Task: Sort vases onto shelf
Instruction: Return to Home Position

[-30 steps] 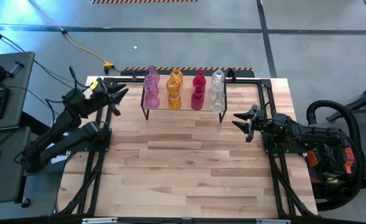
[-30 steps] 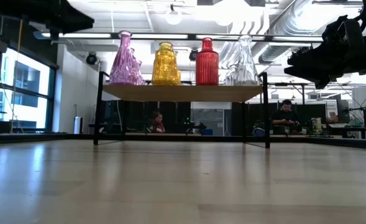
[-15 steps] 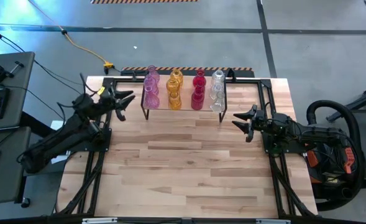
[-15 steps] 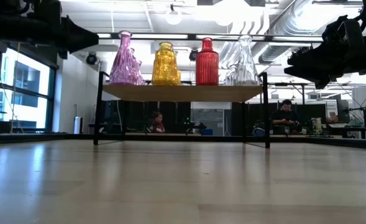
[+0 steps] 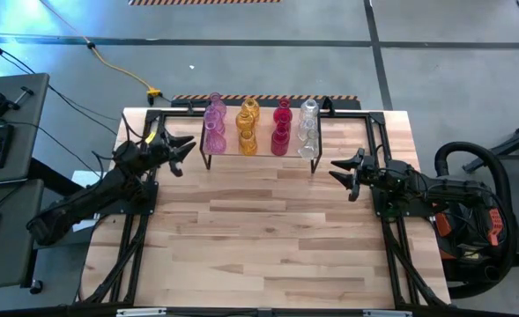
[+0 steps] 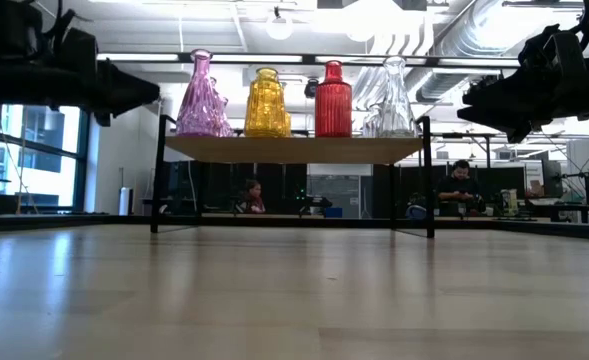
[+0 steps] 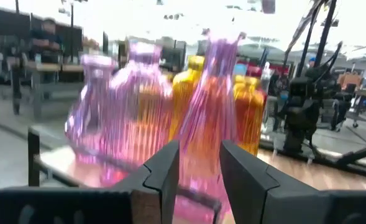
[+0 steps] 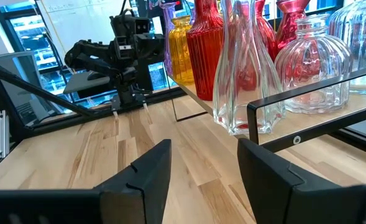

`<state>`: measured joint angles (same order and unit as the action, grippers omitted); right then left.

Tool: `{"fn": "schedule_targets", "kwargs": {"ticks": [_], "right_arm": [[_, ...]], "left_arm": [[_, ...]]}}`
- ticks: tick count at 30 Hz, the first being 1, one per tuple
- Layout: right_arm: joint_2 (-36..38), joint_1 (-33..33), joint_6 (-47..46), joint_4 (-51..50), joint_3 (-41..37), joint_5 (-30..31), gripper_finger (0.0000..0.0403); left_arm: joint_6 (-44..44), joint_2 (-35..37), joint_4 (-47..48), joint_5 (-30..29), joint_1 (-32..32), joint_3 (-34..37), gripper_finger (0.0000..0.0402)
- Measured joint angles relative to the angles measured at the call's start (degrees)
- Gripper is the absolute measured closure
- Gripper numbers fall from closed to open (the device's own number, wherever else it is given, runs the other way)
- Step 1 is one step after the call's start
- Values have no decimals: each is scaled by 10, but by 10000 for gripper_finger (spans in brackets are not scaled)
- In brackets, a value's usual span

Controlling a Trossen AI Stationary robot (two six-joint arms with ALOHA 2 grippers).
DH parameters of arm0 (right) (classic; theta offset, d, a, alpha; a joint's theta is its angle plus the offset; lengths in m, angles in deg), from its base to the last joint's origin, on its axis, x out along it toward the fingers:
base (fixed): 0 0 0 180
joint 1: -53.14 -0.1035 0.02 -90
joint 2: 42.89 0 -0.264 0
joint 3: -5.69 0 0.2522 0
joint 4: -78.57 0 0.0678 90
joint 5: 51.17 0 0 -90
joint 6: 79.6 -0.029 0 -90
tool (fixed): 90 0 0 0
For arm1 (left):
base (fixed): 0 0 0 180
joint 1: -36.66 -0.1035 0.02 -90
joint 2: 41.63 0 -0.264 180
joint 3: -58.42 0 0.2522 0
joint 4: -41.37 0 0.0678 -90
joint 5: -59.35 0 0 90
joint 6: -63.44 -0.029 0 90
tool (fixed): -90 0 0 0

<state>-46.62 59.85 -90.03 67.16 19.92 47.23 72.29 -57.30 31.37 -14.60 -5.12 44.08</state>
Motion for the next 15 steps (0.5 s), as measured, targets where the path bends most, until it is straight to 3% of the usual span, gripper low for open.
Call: {"fn": "schedule_targets", "kwargs": {"ticks": [15], "right_arm": [[0,0,0,0,0,0,233]], "left_arm": [[21,-5,30,-12,0,-1,294]]}}
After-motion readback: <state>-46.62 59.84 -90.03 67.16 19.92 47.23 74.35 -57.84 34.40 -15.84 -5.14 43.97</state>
